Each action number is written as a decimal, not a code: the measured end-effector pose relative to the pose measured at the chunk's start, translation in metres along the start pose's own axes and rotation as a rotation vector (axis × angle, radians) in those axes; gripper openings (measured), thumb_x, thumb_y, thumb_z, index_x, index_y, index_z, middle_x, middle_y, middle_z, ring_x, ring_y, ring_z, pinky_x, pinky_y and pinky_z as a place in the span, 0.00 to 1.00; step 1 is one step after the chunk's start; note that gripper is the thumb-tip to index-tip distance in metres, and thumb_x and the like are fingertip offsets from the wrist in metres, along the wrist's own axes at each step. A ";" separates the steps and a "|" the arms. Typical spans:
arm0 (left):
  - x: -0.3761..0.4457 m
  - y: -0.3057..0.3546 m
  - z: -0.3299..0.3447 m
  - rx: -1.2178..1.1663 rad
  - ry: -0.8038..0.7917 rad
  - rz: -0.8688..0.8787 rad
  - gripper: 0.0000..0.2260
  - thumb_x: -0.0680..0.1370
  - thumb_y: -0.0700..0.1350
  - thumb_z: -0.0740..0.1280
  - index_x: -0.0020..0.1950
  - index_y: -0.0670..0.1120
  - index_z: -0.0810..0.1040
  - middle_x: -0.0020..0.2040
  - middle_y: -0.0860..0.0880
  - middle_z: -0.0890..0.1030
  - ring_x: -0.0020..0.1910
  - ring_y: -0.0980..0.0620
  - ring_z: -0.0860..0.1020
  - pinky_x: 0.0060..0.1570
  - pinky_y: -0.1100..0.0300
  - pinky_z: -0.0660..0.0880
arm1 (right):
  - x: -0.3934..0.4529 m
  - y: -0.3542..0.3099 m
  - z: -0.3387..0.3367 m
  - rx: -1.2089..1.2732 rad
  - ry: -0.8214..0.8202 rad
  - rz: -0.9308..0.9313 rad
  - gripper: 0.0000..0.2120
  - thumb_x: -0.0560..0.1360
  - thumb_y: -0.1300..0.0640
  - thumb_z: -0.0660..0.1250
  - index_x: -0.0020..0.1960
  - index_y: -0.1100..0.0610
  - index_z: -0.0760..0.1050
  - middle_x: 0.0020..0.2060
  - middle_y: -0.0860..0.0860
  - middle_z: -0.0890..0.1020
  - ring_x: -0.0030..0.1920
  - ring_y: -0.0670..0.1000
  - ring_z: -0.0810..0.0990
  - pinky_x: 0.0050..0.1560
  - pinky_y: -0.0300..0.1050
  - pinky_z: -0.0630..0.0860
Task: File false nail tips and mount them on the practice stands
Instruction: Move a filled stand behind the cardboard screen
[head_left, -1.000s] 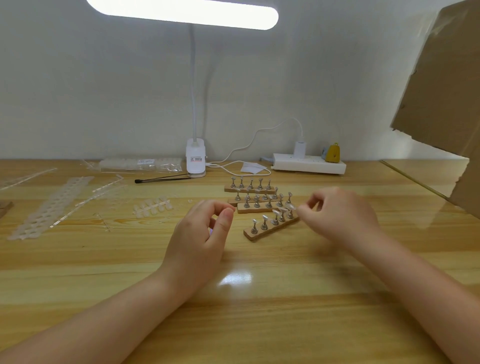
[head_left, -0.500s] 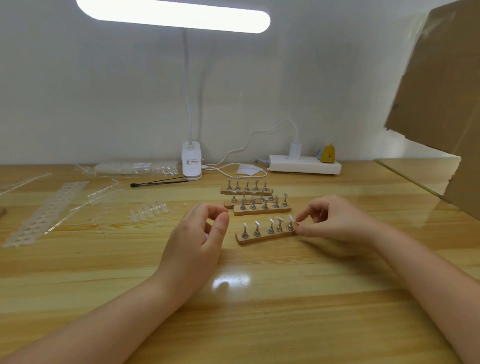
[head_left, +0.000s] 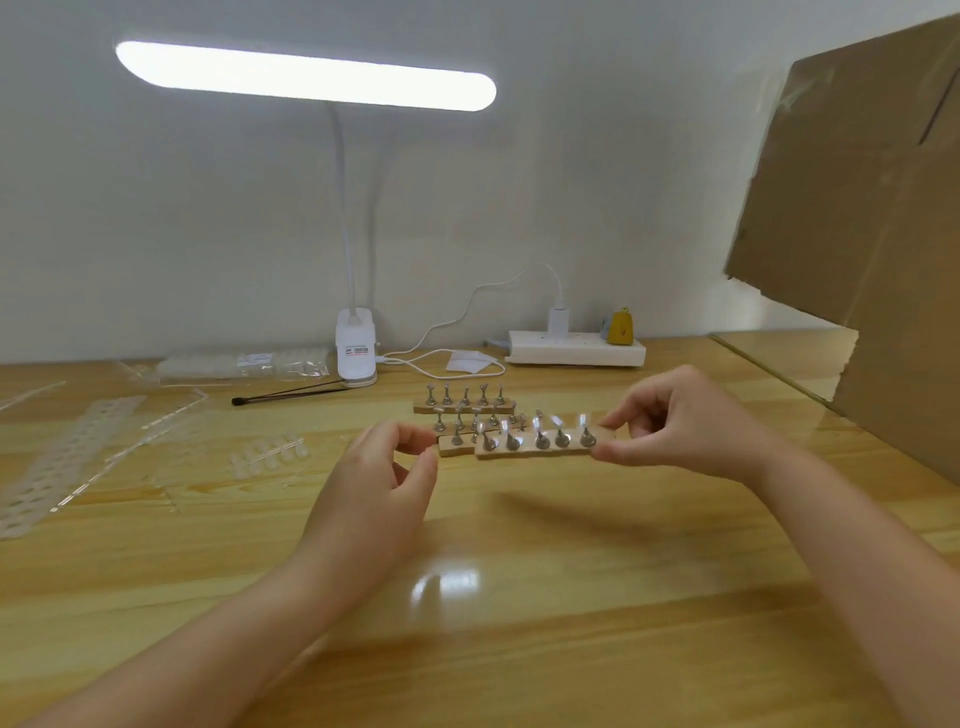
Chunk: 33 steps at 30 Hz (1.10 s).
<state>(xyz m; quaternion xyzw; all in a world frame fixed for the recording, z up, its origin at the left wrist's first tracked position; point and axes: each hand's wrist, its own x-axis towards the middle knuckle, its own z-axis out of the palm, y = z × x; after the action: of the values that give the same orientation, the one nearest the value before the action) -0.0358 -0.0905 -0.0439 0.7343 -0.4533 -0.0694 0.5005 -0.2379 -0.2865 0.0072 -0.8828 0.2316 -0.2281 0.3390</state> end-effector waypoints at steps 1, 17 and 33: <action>0.001 0.002 0.001 0.012 0.006 0.013 0.06 0.79 0.46 0.63 0.49 0.59 0.73 0.39 0.56 0.75 0.34 0.57 0.75 0.35 0.64 0.68 | -0.001 0.003 -0.008 0.013 0.050 0.014 0.10 0.60 0.47 0.80 0.39 0.47 0.84 0.24 0.45 0.76 0.25 0.42 0.69 0.28 0.33 0.66; 0.035 0.038 0.112 0.322 -0.130 0.173 0.09 0.79 0.45 0.60 0.56 0.51 0.76 0.52 0.55 0.78 0.54 0.53 0.74 0.56 0.55 0.71 | -0.043 0.129 -0.088 -0.530 0.827 0.639 0.11 0.67 0.48 0.76 0.34 0.52 0.77 0.33 0.54 0.79 0.38 0.59 0.77 0.34 0.45 0.71; 0.036 0.030 0.119 0.407 -0.119 0.381 0.07 0.78 0.46 0.62 0.54 0.52 0.76 0.49 0.57 0.78 0.51 0.54 0.72 0.50 0.62 0.62 | 0.008 0.196 -0.114 -0.672 0.741 0.893 0.20 0.72 0.45 0.72 0.37 0.62 0.77 0.32 0.58 0.78 0.36 0.58 0.76 0.32 0.44 0.69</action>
<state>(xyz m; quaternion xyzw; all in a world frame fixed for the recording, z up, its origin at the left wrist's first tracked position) -0.0994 -0.1998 -0.0655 0.7160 -0.6162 0.0755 0.3194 -0.3450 -0.4775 -0.0528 -0.6232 0.7342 -0.2692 0.0054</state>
